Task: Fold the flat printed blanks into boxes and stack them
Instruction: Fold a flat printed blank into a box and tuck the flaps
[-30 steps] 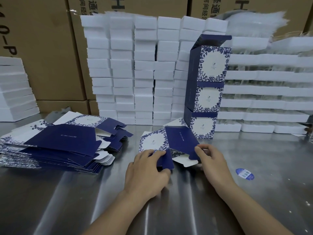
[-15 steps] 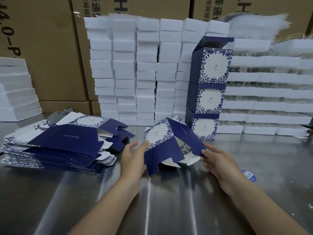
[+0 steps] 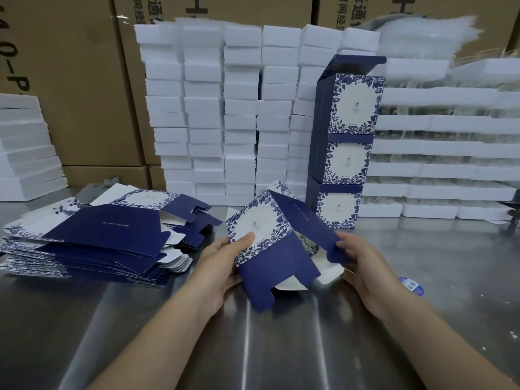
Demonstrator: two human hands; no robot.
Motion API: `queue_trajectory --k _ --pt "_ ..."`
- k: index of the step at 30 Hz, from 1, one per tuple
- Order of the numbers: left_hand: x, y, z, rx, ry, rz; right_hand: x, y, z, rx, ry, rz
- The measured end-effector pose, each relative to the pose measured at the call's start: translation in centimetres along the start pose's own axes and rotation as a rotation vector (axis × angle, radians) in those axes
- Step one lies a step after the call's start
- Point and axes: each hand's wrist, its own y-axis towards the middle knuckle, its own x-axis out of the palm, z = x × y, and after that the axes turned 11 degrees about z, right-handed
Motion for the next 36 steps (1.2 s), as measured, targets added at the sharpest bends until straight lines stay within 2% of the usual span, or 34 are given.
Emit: queue_trajectory --k 3,11,16,21,23,29,31,33,36 --pt "0.1 0.1 -0.1 0.007 0.017 -0.006 -0.2 -0.1 -0.2 0.072 0.075 -0.011" --pt "0.1 0.6 -0.5 0.049 0.069 0.053 -0.6 -0.4 -0.2 0.053 -0.035 -0.055" --pt "0.5 0.5 -1.0 0.170 0.138 0.165 0.1 -1.1 0.2 -0.092 -0.121 -0.018" --pt "1.3 -0.3 -1.6 0.293 0.281 0.178 1.4 -2.3 0.6 -0.285 -0.280 0.002" --pt "1.3 -0.4 -1.5 0.287 0.262 0.184 1.9 -2.8 0.4 -0.335 -0.298 0.007" --pt "0.8 -0.4 -0.5 0.160 0.121 0.169 2.5 -3.7 -0.6 -0.331 -0.274 -0.008" --pt "0.9 -0.5 -0.4 0.130 0.092 0.168 2.5 -3.6 -0.5 -0.292 -0.260 0.000" --pt "0.7 -0.4 -0.2 0.086 0.051 0.172 2.2 -3.2 -0.5 -0.173 -0.176 0.006" --pt "0.2 0.0 0.2 -0.048 -0.068 0.180 1.6 -2.7 -0.9 0.179 0.072 -0.006"
